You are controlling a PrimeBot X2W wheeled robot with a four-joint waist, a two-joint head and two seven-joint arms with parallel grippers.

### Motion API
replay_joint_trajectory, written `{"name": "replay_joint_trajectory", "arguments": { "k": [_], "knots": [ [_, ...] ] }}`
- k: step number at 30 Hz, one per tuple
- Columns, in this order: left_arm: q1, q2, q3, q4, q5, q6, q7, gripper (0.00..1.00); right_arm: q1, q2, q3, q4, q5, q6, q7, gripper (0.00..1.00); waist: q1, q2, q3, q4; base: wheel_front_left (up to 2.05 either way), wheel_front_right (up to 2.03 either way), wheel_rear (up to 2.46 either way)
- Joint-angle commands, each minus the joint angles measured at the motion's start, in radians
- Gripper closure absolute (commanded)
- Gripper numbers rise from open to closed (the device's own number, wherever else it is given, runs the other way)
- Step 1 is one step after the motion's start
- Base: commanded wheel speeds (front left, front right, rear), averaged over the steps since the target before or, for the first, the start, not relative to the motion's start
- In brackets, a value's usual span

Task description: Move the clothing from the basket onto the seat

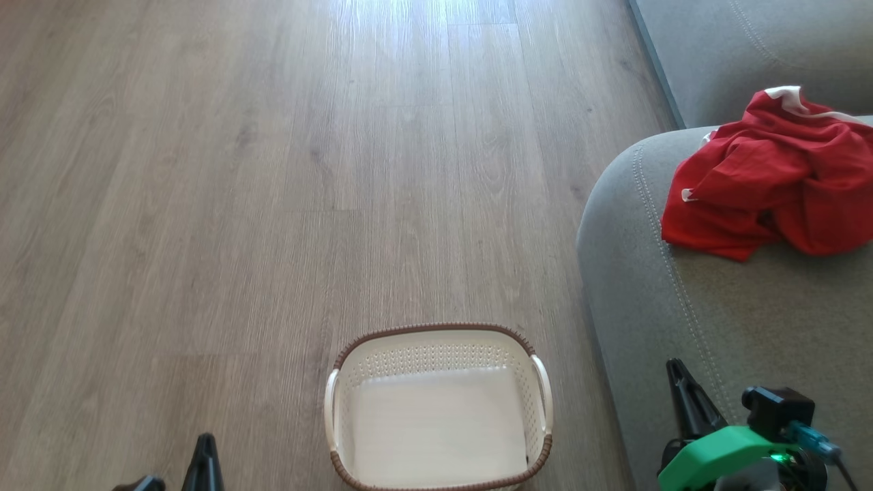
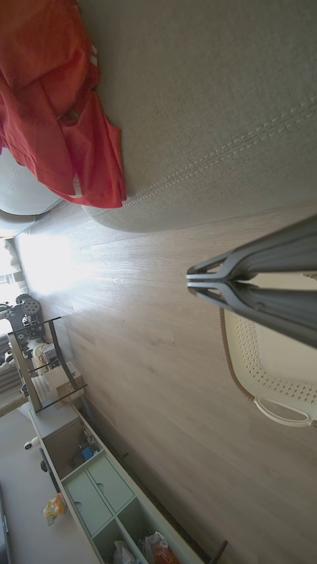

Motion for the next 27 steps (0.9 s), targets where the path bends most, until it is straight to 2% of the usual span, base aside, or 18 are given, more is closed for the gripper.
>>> {"name": "replay_joint_trajectory", "arguments": {
  "k": [1, 27],
  "knots": [
    [-0.04, 0.003, 0.031, -0.035, -0.025, -0.012, 0.007, 1.0, -0.05, 0.0, -0.009, -0.036, 0.037, 0.0, 0.009, 1.0, 0.0001, 0.0, 0.001, -0.001, 0.0, 0.0, 0.0],
    [-0.073, -0.031, 0.12, -0.061, -0.252, -0.073, 0.081, 1.0, -0.081, 0.0, -0.033, -0.052, 0.333, 0.0, 0.077, 1.0, 0.0001, 0.0, 0.009, -0.01, 0.0, 0.0, 0.0]
  ]
}}
